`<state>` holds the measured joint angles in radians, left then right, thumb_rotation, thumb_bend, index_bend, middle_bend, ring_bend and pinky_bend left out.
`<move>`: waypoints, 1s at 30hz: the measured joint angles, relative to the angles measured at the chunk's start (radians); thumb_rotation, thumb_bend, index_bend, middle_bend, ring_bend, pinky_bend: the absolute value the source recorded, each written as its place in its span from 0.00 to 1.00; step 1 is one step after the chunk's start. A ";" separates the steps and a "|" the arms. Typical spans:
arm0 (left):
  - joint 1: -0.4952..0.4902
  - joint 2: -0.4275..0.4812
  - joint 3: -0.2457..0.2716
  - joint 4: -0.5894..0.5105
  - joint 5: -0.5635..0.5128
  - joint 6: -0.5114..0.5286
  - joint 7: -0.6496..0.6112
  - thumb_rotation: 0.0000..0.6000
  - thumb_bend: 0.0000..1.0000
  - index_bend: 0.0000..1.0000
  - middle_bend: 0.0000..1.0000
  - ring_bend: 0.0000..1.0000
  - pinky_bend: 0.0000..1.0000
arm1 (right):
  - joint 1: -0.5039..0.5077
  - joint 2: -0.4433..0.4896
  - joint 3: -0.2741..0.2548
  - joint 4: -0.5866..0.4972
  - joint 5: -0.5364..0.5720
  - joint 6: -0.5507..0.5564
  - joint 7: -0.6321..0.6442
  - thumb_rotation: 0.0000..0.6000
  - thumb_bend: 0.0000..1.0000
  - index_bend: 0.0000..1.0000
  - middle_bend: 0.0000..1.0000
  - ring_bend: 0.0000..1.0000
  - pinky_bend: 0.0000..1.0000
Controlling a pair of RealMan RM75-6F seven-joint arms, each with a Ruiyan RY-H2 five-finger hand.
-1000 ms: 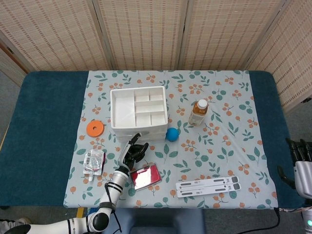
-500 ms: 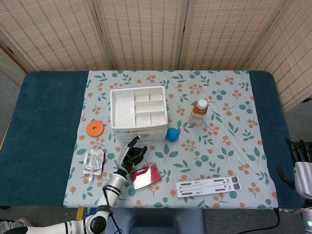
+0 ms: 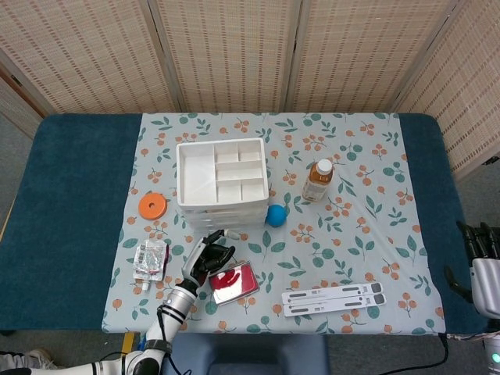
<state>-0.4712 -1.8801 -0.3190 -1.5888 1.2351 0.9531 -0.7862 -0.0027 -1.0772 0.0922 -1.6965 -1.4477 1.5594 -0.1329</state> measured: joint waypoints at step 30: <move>-0.013 0.256 0.076 0.038 0.205 0.266 0.698 1.00 0.32 0.25 0.95 1.00 1.00 | 0.013 0.005 0.010 -0.001 -0.013 0.005 -0.004 1.00 0.37 0.03 0.14 0.06 0.11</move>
<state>-0.4845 -1.6245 -0.2430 -1.5513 1.4401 1.2190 -0.0884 0.0103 -1.0721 0.1021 -1.6973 -1.4603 1.5640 -0.1372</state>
